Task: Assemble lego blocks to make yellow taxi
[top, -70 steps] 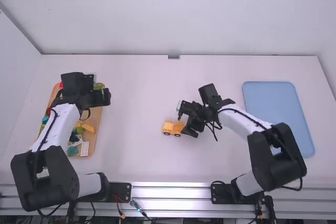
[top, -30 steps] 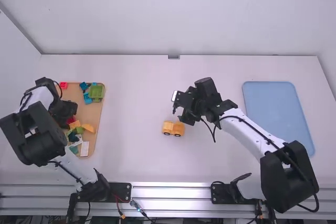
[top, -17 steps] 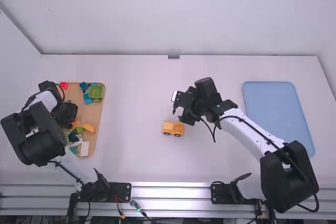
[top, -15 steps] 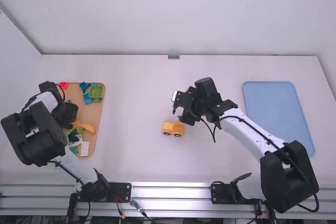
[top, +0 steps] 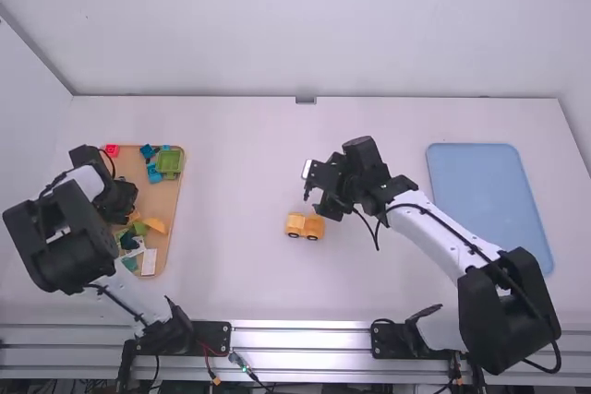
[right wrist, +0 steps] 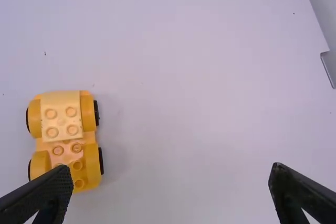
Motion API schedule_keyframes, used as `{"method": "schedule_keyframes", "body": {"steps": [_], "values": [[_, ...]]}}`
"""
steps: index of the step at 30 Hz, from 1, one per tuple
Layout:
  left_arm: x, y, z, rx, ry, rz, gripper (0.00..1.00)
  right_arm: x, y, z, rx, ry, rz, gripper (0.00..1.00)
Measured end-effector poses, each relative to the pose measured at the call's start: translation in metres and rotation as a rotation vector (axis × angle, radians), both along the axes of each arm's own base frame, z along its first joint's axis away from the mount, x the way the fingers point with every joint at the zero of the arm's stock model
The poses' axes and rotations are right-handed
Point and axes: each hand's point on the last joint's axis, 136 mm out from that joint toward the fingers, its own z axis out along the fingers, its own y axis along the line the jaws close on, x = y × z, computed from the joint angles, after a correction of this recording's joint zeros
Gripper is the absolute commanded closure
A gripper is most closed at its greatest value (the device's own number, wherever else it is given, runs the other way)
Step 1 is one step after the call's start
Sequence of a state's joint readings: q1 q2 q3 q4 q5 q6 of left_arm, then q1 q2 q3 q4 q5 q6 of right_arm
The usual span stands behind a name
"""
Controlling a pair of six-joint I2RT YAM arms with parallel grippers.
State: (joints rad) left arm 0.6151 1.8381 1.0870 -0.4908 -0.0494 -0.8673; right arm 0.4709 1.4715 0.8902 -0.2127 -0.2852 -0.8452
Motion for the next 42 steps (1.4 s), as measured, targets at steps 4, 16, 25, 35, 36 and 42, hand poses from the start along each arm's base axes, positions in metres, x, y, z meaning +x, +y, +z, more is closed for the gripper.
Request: {"method": "schedule_keyframes", "body": {"steps": [4,16,25,35,36,42], "values": [[0.001,-0.003,0.0,-0.014,-0.009,-0.004,0.5,0.0,0.0,0.0,0.0,-0.001,0.0,0.01],[0.012,-0.006,0.019,-0.07,-0.017,-0.01,0.49,-0.001,-0.001,-0.001,-0.003,0.007,-0.001,0.01],[-0.003,-0.017,0.016,-0.121,0.034,0.083,0.48,-0.001,-0.001,-0.001,-0.003,0.007,-0.001,0.01],[-0.017,-0.016,0.009,-0.116,0.062,0.321,0.45,-0.004,-0.002,-0.004,-0.011,0.023,0.0,0.01],[-0.016,-0.014,0.008,-0.108,0.052,0.336,0.44,-0.005,-0.002,-0.004,-0.012,0.026,-0.002,0.01],[-0.016,-0.012,0.002,-0.093,0.034,0.37,0.44,-0.006,-0.003,-0.005,-0.014,0.03,-0.001,0.01]]}}
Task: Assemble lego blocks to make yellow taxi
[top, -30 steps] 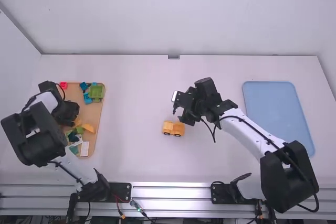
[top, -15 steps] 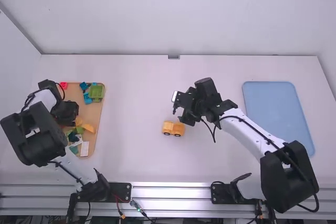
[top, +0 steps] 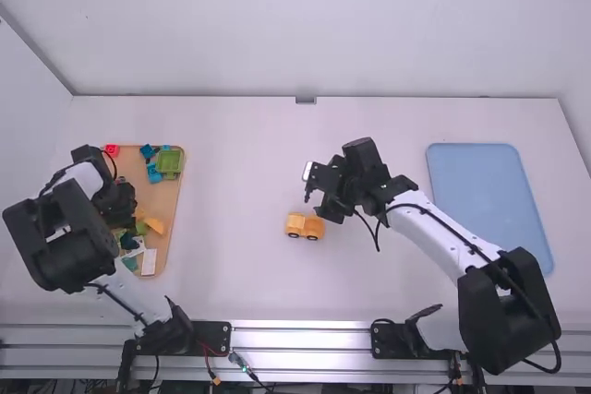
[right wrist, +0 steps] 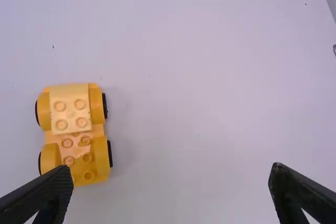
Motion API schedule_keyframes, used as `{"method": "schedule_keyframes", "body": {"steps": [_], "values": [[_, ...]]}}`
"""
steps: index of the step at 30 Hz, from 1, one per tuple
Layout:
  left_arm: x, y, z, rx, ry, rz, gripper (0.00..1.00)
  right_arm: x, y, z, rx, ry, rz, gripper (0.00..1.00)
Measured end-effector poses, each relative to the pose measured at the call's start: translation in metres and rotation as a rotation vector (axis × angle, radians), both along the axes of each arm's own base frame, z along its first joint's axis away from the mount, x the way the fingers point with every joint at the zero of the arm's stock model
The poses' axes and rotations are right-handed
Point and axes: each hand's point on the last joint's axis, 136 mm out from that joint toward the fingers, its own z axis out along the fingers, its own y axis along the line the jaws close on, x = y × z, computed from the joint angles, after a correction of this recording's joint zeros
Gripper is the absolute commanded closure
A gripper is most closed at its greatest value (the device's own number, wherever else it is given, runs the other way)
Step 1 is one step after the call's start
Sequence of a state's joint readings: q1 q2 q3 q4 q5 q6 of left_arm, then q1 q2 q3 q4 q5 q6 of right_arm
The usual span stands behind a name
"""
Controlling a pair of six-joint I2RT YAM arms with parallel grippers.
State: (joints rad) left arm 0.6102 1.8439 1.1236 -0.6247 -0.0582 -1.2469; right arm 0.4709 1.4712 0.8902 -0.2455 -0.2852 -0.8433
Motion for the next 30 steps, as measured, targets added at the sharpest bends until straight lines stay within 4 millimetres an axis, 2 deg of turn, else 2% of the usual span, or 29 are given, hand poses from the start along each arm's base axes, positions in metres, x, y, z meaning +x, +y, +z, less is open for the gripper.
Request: {"method": "schedule_keyframes", "body": {"steps": [14,21,30], "values": [[0.007,0.004,-0.003,0.019,-0.041,0.042,0.48,0.0,0.0,0.0,0.0,0.001,-0.003,0.01],[0.001,-0.001,-0.017,0.018,-0.047,0.069,0.48,0.0,0.0,0.0,0.001,0.002,-0.002,0.01],[0.006,-0.006,-0.019,-0.008,-0.079,0.067,0.48,0.0,0.0,0.0,0.001,0.002,-0.003,0.01]]}}
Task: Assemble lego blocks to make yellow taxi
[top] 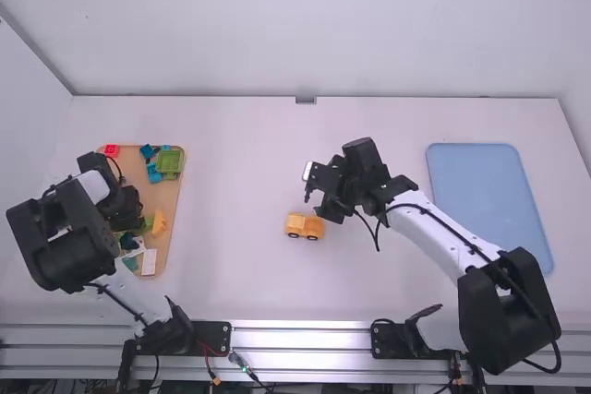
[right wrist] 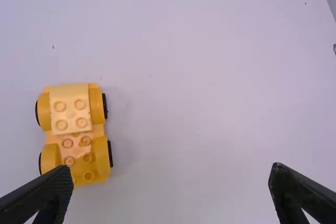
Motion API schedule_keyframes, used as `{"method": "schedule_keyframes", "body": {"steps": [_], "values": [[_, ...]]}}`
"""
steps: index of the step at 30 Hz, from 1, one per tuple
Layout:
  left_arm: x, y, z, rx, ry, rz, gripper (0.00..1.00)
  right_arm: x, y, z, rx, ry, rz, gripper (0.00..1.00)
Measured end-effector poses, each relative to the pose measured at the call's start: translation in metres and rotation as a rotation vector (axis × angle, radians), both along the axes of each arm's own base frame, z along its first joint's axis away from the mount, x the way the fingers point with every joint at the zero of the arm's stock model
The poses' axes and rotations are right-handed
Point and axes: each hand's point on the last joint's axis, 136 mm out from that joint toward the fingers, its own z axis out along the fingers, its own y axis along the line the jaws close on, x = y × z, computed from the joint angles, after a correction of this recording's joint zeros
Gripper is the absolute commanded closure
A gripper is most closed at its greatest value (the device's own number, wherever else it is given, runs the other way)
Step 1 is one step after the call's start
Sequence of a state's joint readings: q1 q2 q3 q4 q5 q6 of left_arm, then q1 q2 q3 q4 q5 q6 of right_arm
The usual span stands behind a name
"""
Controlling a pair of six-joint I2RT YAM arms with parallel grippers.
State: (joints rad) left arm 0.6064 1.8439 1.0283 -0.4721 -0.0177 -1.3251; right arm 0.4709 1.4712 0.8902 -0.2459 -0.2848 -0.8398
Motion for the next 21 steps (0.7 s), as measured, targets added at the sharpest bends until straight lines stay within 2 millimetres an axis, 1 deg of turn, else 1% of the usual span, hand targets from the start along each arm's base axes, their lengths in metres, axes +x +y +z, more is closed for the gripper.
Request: {"method": "schedule_keyframes", "body": {"steps": [6,8,10,11,21], "values": [[0.0076,-0.0022,0.0007,-0.002,-0.028,-0.009,0.47,0.0001,0.0,0.0001,0.0,0.0,0.0,0.01],[0.0098,-0.0037,0.001,0.0,-0.031,-0.015,0.48,0.0,0.0001,0.0,0.0,0.0,0.001,0.01],[0.0101,-0.0046,0.0009,-0.001,-0.03,-0.018,0.52,-0.0001,0.0,0.0,0.0,0.0,0.001,0.01],[0.0101,-0.0046,0.0009,-0.002,-0.031,-0.015,0.57,-0.0002,0.0002,0.0,0.0,0.0,0.002,0.01],[0.0072,-0.0074,-0.0009,-0.016,-0.024,0.007,0.66,-0.0001,-0.0001,-0.0002,-0.001,0.001,0.0,0.01]]}}
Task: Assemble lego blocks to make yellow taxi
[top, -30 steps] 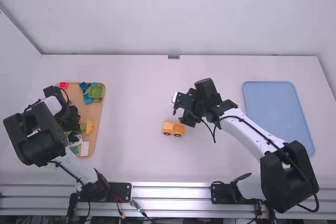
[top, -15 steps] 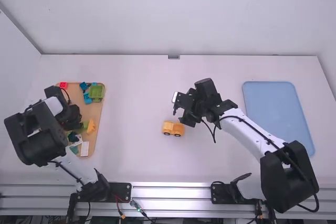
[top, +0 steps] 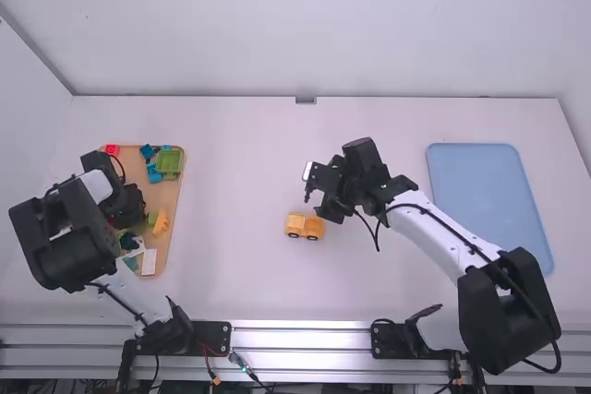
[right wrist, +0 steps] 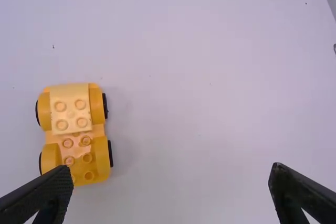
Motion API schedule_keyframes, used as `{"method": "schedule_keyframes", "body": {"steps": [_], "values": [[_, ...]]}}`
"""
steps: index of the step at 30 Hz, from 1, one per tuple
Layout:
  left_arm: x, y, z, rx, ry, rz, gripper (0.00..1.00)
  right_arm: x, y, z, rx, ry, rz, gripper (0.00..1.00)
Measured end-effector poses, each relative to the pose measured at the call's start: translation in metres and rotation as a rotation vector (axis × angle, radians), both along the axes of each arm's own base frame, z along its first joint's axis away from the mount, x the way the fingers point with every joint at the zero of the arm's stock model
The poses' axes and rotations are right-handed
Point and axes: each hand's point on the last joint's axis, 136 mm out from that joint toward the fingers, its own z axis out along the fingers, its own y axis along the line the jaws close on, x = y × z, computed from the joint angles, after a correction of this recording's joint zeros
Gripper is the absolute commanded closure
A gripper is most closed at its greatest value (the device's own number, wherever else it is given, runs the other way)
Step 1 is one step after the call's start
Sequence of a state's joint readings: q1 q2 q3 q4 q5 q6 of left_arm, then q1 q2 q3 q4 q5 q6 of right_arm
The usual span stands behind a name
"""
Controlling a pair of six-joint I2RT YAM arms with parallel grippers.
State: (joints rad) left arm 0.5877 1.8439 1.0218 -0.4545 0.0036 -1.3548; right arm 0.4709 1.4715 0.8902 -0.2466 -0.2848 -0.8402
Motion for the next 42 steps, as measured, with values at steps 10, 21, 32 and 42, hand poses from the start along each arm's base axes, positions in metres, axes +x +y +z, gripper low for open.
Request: {"method": "schedule_keyframes", "body": {"steps": [10,21,32,42], "values": [[0.0,0.0,0.0,0.0,0.0,0.0,0.71,0.0,0.0,0.0,-0.001,0.0,0.001,0.01],[0.01,-0.003,0.002,-0.016,-0.046,-0.056,0.61,-0.001,0.0,0.0,-0.001,0.004,0.0,0.01],[0.01,-0.005,0.001,-0.022,-0.043,-0.073,0.64,-0.002,-0.001,-0.001,-0.004,0.011,-0.001,0.01],[0.01,-0.005,0.001,-0.02,-0.044,-0.075,0.72,-0.003,-0.002,-0.002,-0.008,0.017,0.0,0.01]]}}
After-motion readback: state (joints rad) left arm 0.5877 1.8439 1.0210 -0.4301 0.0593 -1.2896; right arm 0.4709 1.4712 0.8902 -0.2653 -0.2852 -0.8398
